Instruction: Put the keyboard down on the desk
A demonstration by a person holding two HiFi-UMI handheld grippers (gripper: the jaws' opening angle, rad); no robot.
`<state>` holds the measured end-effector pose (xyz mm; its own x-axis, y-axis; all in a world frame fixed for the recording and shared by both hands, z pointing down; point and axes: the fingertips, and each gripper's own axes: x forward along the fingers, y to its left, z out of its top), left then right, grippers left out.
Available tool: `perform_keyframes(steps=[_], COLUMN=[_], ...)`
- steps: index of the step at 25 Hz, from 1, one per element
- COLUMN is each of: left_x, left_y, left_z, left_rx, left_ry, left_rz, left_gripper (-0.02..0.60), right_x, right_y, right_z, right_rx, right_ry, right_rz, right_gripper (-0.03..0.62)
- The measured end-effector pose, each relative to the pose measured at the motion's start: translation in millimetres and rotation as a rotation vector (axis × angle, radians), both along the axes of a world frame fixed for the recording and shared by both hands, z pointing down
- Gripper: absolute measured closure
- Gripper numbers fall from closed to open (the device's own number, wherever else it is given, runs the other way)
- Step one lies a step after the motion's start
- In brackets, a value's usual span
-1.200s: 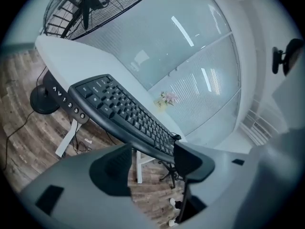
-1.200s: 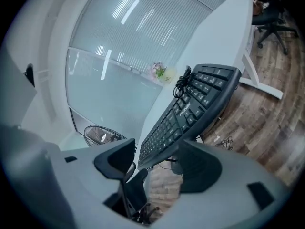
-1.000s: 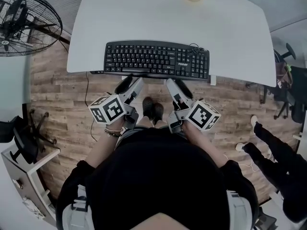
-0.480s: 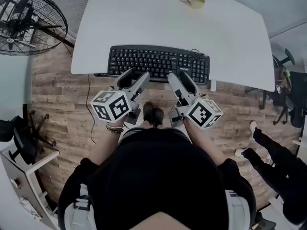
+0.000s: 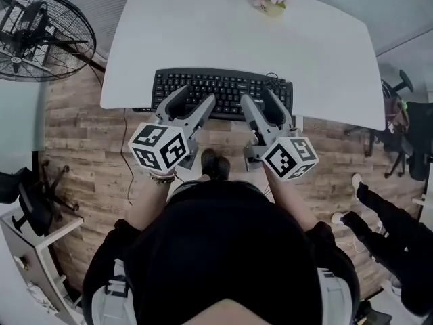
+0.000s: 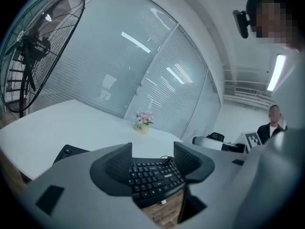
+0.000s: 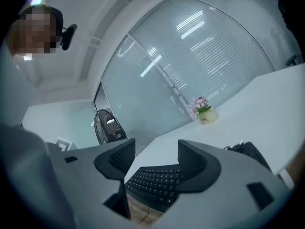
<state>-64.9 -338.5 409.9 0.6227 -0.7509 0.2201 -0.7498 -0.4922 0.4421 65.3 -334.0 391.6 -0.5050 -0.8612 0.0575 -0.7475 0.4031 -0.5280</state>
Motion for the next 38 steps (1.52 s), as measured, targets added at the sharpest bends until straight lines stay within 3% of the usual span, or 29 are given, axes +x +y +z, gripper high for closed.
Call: perform_keyframes(steps=[10, 14, 17, 27, 32, 38], left_x=[0.7, -0.2, -0.2, 0.2, 3.7, 6.0], left_y=[-4.6, -7.6, -6.3, -8.7, -9.4, -9.7], left_z=[-30.6, -37.7, -44.0, -59.9, -63.6, -65.1], left_rx=[0.145, 0.168, 0.192, 0.264, 0.292, 0.307], left_ry=[-0.081, -0.065, -0.066, -0.082, -0.095, -0.103], left_rz=[0.004, 0.002, 0.008, -0.003, -0.002, -0.013], left_gripper=[0.314, 0.316, 0.333, 0.457, 0.499, 0.549], right_x=[4.9, -0.1, -3.2, -10.2, -9.0, -4.3], right_y=[-6.9, -7.7, -5.6, -6.9, -8.3, -9.2], right_z=[-35.1, -41.3, -46.2, -58.2, -62.8, -61.8], right_rx=[0.17, 0.204, 0.211, 0.243, 0.258, 0.257], right_ry=[0.146, 0.169, 0.178, 0.18, 0.18, 0.182], right_rz=[0.028, 0.009, 0.009, 0.007, 0.018, 0.025], right_gripper=[0.335, 0.341, 0.38, 0.474, 0.56, 0.588])
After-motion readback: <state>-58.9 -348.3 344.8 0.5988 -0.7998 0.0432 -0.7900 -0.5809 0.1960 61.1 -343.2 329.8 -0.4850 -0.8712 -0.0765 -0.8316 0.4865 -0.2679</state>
